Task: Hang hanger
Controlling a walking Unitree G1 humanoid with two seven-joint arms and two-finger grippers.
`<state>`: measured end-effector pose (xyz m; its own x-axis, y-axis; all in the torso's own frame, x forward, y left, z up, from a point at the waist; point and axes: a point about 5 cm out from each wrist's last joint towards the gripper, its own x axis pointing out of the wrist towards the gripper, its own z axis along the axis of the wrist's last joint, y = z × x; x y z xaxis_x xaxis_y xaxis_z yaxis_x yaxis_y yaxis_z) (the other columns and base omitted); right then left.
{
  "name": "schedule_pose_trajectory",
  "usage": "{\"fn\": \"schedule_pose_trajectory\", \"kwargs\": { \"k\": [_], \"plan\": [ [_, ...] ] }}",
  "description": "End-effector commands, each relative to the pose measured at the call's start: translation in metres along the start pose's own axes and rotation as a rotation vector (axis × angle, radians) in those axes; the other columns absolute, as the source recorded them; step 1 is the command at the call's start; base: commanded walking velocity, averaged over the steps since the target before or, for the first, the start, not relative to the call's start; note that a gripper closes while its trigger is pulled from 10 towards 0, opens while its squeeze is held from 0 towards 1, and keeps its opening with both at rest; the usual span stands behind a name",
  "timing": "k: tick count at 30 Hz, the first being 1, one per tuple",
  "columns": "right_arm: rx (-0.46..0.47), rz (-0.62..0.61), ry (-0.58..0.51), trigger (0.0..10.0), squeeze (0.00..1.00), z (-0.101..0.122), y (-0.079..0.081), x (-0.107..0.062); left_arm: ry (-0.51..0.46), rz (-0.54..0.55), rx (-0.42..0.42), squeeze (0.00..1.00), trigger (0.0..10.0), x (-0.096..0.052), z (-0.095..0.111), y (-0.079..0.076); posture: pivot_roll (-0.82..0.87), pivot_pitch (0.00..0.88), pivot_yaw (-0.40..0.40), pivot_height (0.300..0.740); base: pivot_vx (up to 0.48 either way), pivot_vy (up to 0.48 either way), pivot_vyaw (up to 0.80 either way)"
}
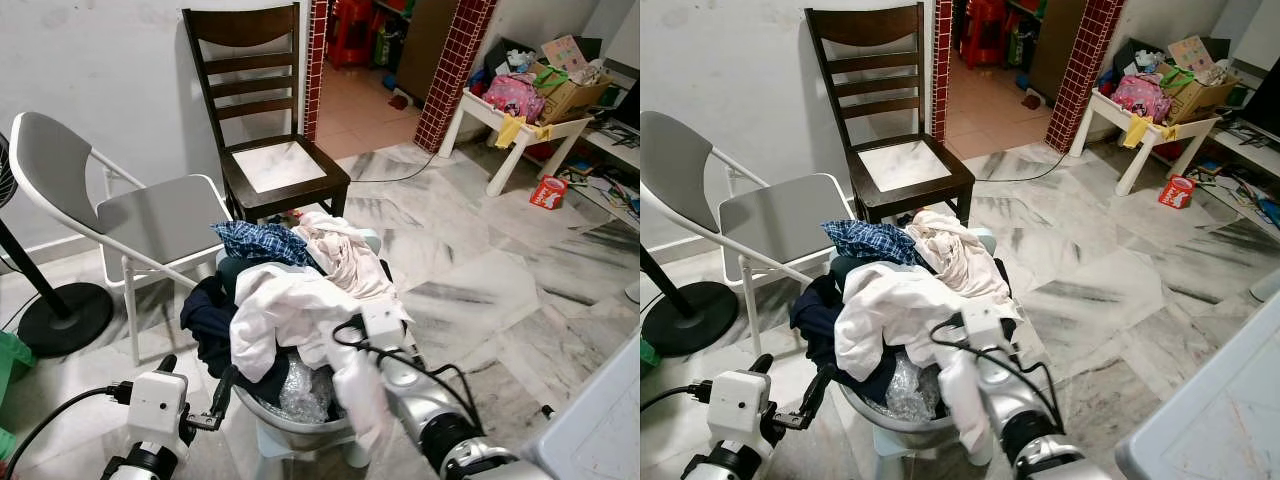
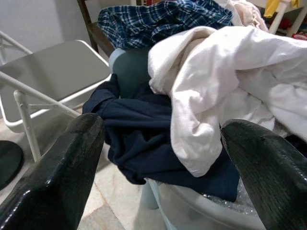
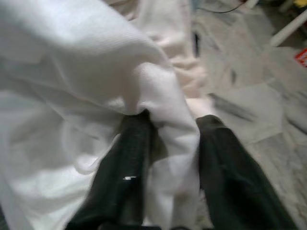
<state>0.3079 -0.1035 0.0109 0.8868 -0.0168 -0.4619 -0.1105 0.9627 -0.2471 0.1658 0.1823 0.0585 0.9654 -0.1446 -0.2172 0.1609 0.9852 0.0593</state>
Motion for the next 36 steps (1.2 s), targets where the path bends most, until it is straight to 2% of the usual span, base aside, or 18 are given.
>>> {"fn": "schedule_pose_trajectory", "kwargs": {
  "k": [1, 8, 12, 16, 17, 19, 22, 24, 25, 26, 27, 36],
  "plan": [
    [0.011, -0.038, -0.010, 0.0, 0.00, 0.003, -0.008, 0.002, 0.005, 0.004, 0.000, 0.00, 10.0, 0.000, -0.002, 0.000, 0.19, 0.053, -0.081, 0.740, 0.000, 0.000, 0.00],
    [-0.026, -0.072, -0.033, 0.0, 0.00, -0.002, -0.029, 0.002, 0.020, 0.020, 0.003, 0.00, 10.0, 0.003, -0.008, 0.006, 0.19, 0.053, -0.082, 0.740, 0.000, 0.000, 0.00],
    [-0.037, -0.062, -0.037, 0.0, 0.00, -0.005, -0.032, 0.001, 0.028, 0.026, 0.004, 0.00, 10.0, 0.004, -0.012, 0.008, 0.18, 0.053, -0.082, 0.740, 0.000, 0.000, 0.00],
    [0.070, 0.076, -0.084, 0.0, 0.00, -0.002, -0.020, -0.001, 0.038, 0.033, 0.004, 0.00, 10.0, 0.006, -0.019, 0.010, 0.18, 0.051, -0.078, 0.740, 0.000, 0.000, 0.00],
    [0.099, 0.200, -0.153, 0.0, 0.00, 0.010, -0.008, -0.004, 0.046, 0.036, 0.005, 0.00, 10.0, 0.008, -0.025, 0.012, 0.17, 0.046, -0.076, 0.740, 0.000, 0.000, 0.00],
    [0.089, 0.284, -0.204, 0.0, 0.00, 0.018, 0.001, -0.007, 0.055, 0.042, 0.009, 0.00, 10.0, 0.010, -0.029, 0.014, 0.16, 0.042, -0.074, 0.740, 0.000, 0.000, 0.00],
    [0.064, 0.333, -0.227, 0.0, 0.00, 0.022, 0.006, -0.009, 0.059, 0.050, 0.014, 0.00, 10.0, 0.013, -0.033, 0.016, 0.16, 0.037, -0.074, 0.740, 0.000, 0.000, 0.00],
    [-0.043, 0.378, -0.213, 0.0, 0.00, 0.018, 0.009, -0.010, 0.062, 0.057, 0.017, 0.00, 10.0, 0.018, -0.037, 0.017, 0.16, 0.032, -0.075, 0.740, 0.000, 0.000, 0.00],
    [-0.080, 0.388, -0.199, 4.4, 0.00, 0.015, 0.010, -0.010, 0.062, 0.058, 0.016, 0.00, 10.0, 0.019, -0.038, 0.017, 0.16, 0.032, -0.075, 0.740, 0.000, 0.000, 0.00],
    [-0.110, 0.392, -0.187, 4.4, 0.00, 0.013, 0.010, -0.010, 0.064, 0.058, 0.017, 0.00, 10.0, 0.020, -0.038, 0.018, 0.16, 0.031, -0.075, 0.740, 0.000, 0.000, 0.00],
    [-0.121, 0.394, -0.166, 10.0, 0.00, 0.008, 0.009, -0.010, 0.060, 0.057, 0.018, 0.00, 10.0, 0.021, -0.037, 0.017, 0.16, 0.030, -0.075, 0.740, 0.000, 0.000, 0.00],
    [-0.153, 0.390, -0.162, 10.0, 0.00, 0.002, 0.006, -0.012, 0.005, 0.084, 0.032, 0.00, 10.0, 0.023, -0.014, 0.022, 0.15, 0.034, -0.069, 0.740, 0.000, 0.000, 0.00]
  ]
}}
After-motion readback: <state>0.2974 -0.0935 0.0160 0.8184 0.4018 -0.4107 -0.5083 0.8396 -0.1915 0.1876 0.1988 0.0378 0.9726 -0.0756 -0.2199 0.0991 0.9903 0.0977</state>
